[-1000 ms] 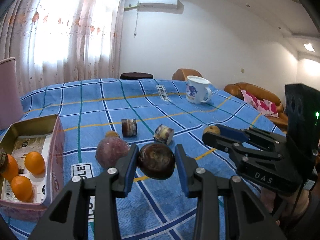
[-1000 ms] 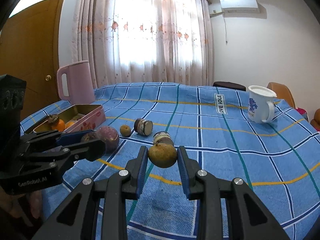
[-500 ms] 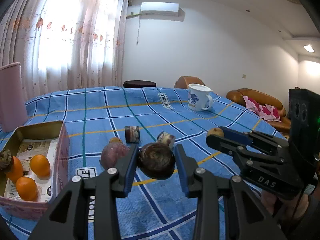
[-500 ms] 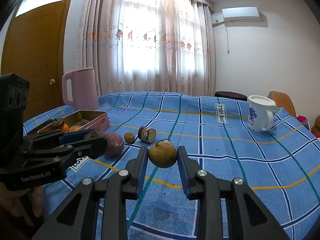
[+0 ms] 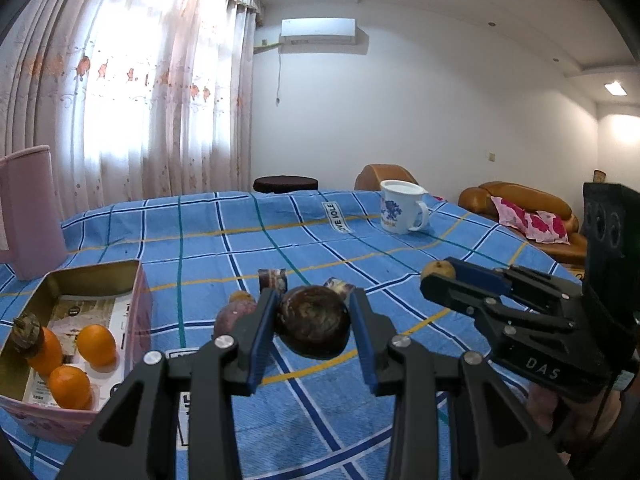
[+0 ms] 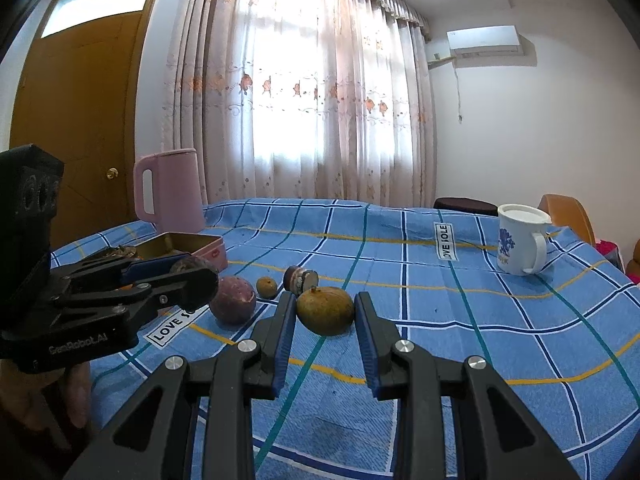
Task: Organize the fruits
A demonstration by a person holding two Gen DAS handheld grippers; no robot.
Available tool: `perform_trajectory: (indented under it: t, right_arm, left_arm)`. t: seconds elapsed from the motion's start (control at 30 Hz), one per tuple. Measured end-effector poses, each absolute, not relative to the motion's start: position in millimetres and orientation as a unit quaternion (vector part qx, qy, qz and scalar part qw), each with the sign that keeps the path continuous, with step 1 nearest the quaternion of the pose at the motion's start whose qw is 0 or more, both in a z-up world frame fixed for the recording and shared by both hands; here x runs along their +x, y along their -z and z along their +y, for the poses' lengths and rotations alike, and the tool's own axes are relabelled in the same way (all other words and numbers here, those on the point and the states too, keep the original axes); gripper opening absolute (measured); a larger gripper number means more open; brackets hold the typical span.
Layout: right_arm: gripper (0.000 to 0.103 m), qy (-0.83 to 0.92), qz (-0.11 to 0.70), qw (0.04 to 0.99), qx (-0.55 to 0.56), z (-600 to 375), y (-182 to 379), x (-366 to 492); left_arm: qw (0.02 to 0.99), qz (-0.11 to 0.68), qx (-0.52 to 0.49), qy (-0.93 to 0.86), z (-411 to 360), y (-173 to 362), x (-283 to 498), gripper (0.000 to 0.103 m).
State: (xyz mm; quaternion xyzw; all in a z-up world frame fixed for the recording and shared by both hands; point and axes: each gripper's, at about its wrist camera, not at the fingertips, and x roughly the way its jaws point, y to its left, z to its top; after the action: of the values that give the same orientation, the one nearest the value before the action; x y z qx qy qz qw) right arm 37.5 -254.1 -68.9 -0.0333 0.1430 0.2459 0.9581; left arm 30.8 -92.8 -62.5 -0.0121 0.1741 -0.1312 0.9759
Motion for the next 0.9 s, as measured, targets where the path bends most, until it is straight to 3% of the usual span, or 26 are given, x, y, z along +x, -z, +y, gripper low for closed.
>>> perform_trajectory:
  t: [0.9]
  right_arm:
    - [0.032,-0.266,0.173,0.947,-0.045,-237.3,61.5,49.1]
  left_arm:
    - [0.978,0.177,-0.03,0.104,-54.1,45.7,32.8,0.039]
